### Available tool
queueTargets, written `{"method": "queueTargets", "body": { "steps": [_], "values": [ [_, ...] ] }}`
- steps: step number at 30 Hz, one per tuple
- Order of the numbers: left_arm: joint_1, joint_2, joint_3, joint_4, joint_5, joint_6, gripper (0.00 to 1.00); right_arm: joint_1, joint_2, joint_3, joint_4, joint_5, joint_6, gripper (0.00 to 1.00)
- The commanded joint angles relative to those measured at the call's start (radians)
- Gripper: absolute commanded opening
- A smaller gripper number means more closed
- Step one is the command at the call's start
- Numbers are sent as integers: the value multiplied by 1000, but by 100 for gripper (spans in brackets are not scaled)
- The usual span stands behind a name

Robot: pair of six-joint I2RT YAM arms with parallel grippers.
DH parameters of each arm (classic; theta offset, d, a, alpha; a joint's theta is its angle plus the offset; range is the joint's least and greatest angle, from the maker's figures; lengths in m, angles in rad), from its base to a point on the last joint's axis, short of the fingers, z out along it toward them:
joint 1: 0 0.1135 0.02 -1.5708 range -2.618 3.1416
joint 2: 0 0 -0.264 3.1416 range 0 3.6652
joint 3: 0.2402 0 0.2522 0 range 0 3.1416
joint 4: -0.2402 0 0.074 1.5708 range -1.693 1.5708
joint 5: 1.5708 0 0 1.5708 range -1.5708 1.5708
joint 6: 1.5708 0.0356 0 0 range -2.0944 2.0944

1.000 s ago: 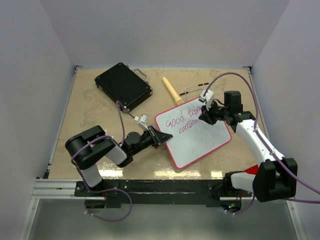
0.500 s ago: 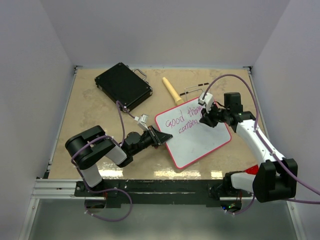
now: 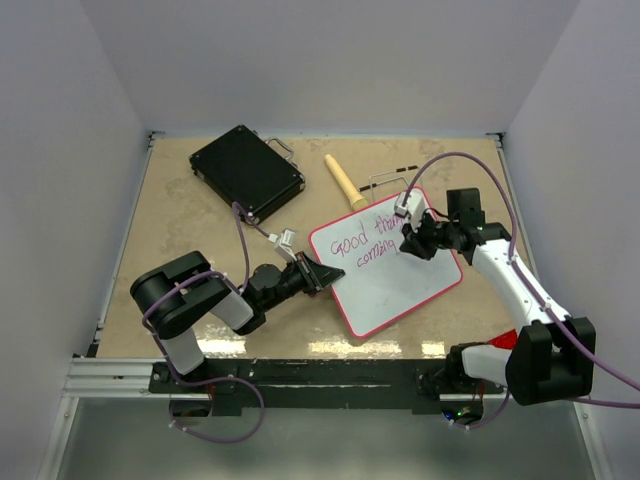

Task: Write a sentence on the whiteboard
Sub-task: Write on the whiteboard with the whiteboard marker without the cap.

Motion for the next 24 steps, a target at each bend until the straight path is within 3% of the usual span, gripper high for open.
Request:
{"method": "queueTargets", "body": {
  "steps": [1, 8, 15, 24],
  "values": [
    [-4, -9, -15, 348, 30, 114, 0, 23, 9, 21, -64, -34, -47, 0],
    [-2, -10, -12, 342, 32, 116, 0, 60, 19, 28, -71, -54, -57, 0],
    [-2, -6, -10, 334, 33, 120, 0, 58, -30, 68, 51, -34, 80, 0],
    [18, -18, -24, 312, 53, 154, 0, -99, -153, 151, 33, -193, 121, 0]
  ]
}}
